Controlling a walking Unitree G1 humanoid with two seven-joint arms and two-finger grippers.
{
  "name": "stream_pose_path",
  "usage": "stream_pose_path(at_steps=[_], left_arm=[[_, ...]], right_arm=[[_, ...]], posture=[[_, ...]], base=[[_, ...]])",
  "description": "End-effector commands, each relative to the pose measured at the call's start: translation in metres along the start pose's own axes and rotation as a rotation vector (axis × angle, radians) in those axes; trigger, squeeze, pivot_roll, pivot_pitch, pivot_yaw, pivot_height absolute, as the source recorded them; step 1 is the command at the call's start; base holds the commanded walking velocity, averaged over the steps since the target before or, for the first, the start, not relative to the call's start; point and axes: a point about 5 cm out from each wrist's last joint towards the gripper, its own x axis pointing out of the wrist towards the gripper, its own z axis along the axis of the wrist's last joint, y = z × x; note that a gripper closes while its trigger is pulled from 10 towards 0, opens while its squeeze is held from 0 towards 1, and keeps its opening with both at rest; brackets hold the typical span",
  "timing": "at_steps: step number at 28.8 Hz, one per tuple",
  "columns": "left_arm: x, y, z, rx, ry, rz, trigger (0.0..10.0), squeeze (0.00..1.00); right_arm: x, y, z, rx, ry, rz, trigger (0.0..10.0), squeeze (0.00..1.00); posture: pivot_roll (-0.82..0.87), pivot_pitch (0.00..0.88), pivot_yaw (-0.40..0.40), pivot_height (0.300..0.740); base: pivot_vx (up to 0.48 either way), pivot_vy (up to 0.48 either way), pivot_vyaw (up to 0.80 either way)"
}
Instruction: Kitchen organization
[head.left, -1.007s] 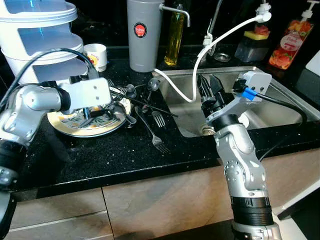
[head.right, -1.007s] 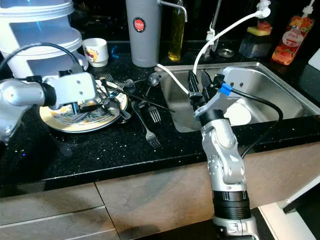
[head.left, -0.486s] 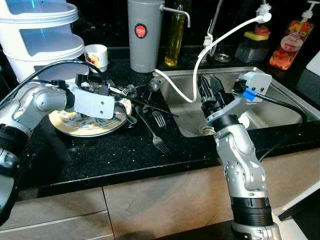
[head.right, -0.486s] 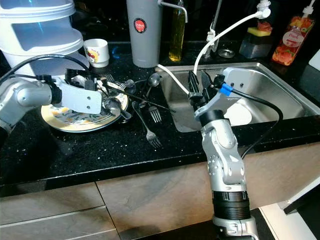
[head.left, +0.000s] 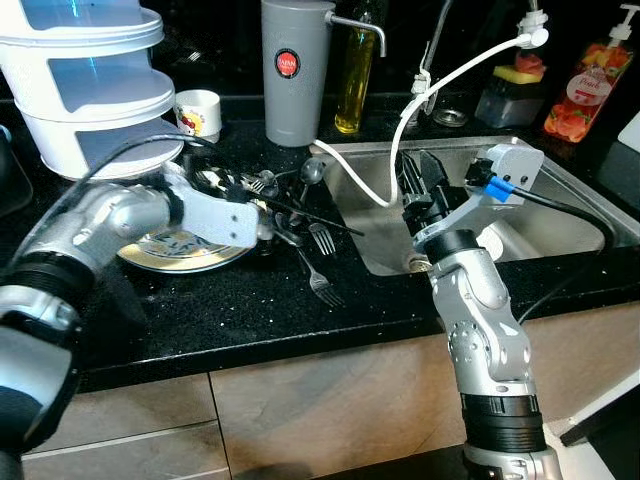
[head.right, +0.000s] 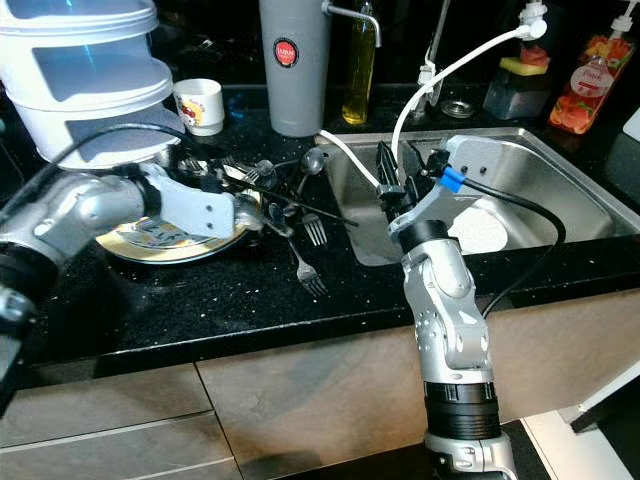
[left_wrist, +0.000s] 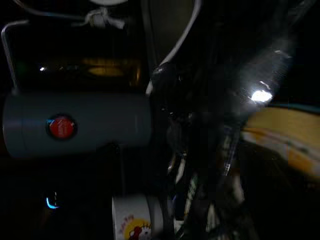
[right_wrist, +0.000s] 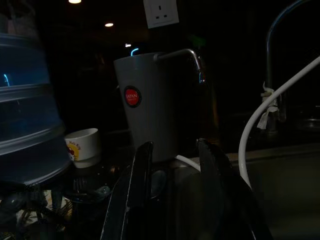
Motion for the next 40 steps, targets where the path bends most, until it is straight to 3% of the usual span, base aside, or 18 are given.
stream_pose_path(at_steps=[1, 2, 12, 16, 17, 19, 20, 21, 24, 26, 30, 32, 33, 40], left_arm=[[0.008, -0.027, 0.002, 0.028, -0.004, -0.121, 0.6, 0.00], [0.008, -0.029, 0.001, 0.035, -0.002, -0.128, 0.0, 0.00], [0.004, -0.036, -0.007, 0.041, 0.024, -0.139, 0.0, 0.00], [0.002, -0.028, -0.008, 0.040, 0.027, -0.081, 0.0, 0.00], [0.001, -0.017, -0.008, 0.028, 0.021, -0.020, 0.0, 0.00], [0.001, -0.012, -0.007, 0.012, 0.018, 0.007, 0.0, 0.00], [-0.001, 0.006, -0.007, -0.079, 0.005, 0.093, 10.0, 0.00], [-0.002, 0.015, -0.006, -0.141, -0.006, 0.133, 10.0, 0.00], [-0.003, 0.022, -0.006, -0.189, -0.016, 0.163, 10.0, 0.00], [-0.011, 0.041, -0.007, -0.320, -0.052, 0.220, 10.0, 0.00], [-0.019, 0.055, -0.007, -0.417, -0.093, 0.255, 10.0, 0.00], [-0.029, 0.067, -0.009, -0.516, -0.135, 0.295, 10.0, 0.00], [-0.029, 0.067, -0.009, -0.516, -0.135, 0.295, 10.0, 0.00], [-0.041, 0.076, -0.019, -0.722, -0.167, 0.355, 10.0, 0.00]], right_arm=[[0.000, 0.000, 0.000, -0.008, 0.002, -0.001, 10.0, 0.00], [0.000, 0.000, 0.001, -0.008, 0.002, -0.002, 10.0, 0.00], [0.000, -0.001, 0.001, -0.004, 0.000, -0.004, 10.0, 0.00], [0.001, -0.001, 0.001, -0.003, -0.001, -0.004, 10.0, 0.00], [0.001, -0.001, 0.001, -0.002, 0.000, -0.004, 10.0, 0.00], [0.001, -0.001, 0.001, -0.003, 0.001, -0.005, 10.0, 0.00], [0.001, -0.002, 0.001, -0.002, 0.000, -0.006, 10.0, 0.00], [0.000, -0.002, 0.001, -0.002, 0.000, -0.007, 10.0, 0.00], [0.000, -0.002, 0.001, -0.001, 0.001, -0.008, 10.0, 0.00], [0.000, -0.002, 0.001, 0.002, 0.002, -0.008, 10.0, 0.00], [0.000, -0.001, 0.000, 0.004, 0.004, -0.004, 10.0, 0.00], [0.001, -0.001, 0.000, 0.005, 0.005, -0.001, 10.0, 0.00], [0.001, -0.001, 0.000, 0.005, 0.005, -0.001, 10.0, 0.00], [0.001, -0.001, 0.000, 0.006, 0.006, 0.001, 10.0, 0.00]], posture=[[0.10, 0.000, -0.022, 0.740], [0.10, 0.000, -0.020, 0.740], [0.11, 0.000, -0.022, 0.740], [0.11, 0.001, -0.024, 0.740], [0.11, 0.001, -0.024, 0.740], [0.11, 0.001, -0.024, 0.740], [0.11, 0.003, -0.023, 0.740], [0.11, 0.004, -0.024, 0.740], [0.11, 0.004, -0.024, 0.740], [0.11, 0.006, -0.028, 0.740], [0.11, 0.007, -0.031, 0.740], [0.12, 0.007, -0.033, 0.740], [0.12, 0.007, -0.033, 0.740], [0.12, 0.008, -0.036, 0.740]], base=[[0.000, 0.000, 0.00], [0.000, 0.000, 0.00], [0.000, 0.000, 0.00], [0.000, 0.000, 0.00], [0.000, 0.000, 0.00], [0.000, 0.000, 0.00], [0.000, 0.000, 0.00], [0.000, 0.000, 0.00], [0.000, 0.000, 0.00], [0.000, 0.000, 0.00], [0.000, 0.000, 0.00], [0.000, 0.000, 0.00], [0.000, 0.000, 0.00], [0.000, 0.000, 0.00]])
